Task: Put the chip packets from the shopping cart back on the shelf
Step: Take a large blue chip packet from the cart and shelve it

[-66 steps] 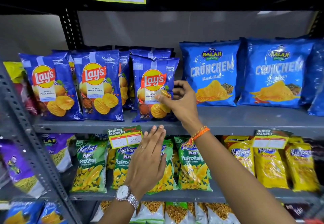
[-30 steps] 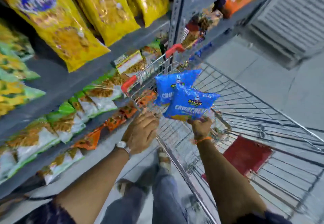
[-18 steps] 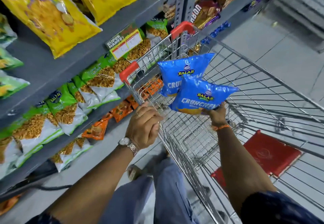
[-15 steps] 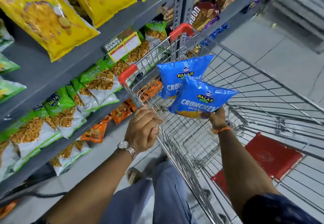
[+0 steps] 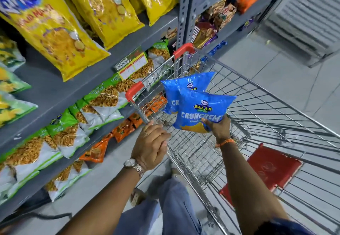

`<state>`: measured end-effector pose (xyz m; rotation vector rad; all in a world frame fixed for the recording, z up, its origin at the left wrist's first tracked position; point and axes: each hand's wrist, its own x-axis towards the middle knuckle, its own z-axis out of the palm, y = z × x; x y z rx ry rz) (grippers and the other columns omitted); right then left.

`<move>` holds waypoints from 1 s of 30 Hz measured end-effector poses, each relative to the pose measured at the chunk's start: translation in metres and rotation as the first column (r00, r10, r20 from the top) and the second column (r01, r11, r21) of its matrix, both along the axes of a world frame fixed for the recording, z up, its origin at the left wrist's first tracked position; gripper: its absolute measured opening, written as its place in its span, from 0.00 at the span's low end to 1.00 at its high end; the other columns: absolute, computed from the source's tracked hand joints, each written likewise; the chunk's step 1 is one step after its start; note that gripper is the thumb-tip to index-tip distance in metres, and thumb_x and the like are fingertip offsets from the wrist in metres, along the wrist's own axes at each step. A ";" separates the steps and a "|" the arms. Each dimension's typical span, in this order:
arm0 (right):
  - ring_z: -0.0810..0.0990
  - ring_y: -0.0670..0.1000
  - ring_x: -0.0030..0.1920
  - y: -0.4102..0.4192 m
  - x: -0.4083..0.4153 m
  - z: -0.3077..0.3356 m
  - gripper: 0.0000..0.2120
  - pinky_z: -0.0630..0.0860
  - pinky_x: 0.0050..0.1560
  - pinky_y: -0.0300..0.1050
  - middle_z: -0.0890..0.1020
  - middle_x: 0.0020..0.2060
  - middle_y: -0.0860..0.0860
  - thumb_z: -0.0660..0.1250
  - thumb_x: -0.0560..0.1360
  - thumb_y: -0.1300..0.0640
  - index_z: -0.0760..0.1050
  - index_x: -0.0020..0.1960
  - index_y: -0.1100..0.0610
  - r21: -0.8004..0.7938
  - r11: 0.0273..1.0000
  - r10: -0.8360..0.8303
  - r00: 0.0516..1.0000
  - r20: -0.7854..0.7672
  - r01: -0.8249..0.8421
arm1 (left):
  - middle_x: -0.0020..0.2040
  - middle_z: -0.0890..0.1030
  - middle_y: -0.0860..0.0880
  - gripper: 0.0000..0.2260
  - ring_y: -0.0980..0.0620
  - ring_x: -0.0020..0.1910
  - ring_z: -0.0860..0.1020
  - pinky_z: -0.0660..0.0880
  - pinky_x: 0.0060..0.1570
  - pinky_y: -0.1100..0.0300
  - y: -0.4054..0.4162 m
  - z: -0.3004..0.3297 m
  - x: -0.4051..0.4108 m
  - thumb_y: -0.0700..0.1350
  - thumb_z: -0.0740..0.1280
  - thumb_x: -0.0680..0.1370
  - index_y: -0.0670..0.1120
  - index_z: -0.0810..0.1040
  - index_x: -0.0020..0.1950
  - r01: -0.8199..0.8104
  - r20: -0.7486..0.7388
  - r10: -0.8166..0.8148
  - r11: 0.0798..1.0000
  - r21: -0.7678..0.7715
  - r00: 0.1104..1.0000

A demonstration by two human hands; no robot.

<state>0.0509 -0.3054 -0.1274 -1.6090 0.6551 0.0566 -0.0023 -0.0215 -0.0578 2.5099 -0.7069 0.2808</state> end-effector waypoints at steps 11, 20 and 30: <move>0.89 0.50 0.46 0.047 0.020 0.200 0.18 0.85 0.45 0.46 0.90 0.46 0.48 0.80 0.65 0.69 0.85 0.52 0.54 0.099 0.994 -0.002 0.928 0.373 -0.037 | 0.77 0.70 0.45 0.23 0.44 0.78 0.66 0.54 0.80 0.52 0.039 0.149 0.010 0.48 0.56 0.83 0.39 0.70 0.76 -0.203 0.042 0.214 0.963 -0.177 0.976; 0.86 0.41 0.42 0.111 0.048 0.426 0.14 0.83 0.43 0.37 0.89 0.42 0.41 0.80 0.65 0.59 0.86 0.48 0.46 0.099 0.974 0.073 0.696 0.715 -0.204 | 0.75 0.73 0.44 0.23 0.43 0.79 0.65 0.60 0.77 0.37 0.119 0.337 0.025 0.51 0.60 0.83 0.44 0.70 0.76 -0.433 0.511 0.443 0.889 -0.146 0.737; 0.87 0.45 0.42 0.224 0.081 0.604 0.14 0.83 0.44 0.39 0.89 0.41 0.46 0.77 0.69 0.66 0.82 0.53 0.60 0.068 0.870 0.183 0.449 0.874 -0.488 | 0.70 0.78 0.41 0.22 0.38 0.73 0.71 0.64 0.76 0.40 0.212 0.417 0.011 0.50 0.61 0.81 0.39 0.76 0.71 -0.690 0.576 0.626 0.710 -0.141 0.525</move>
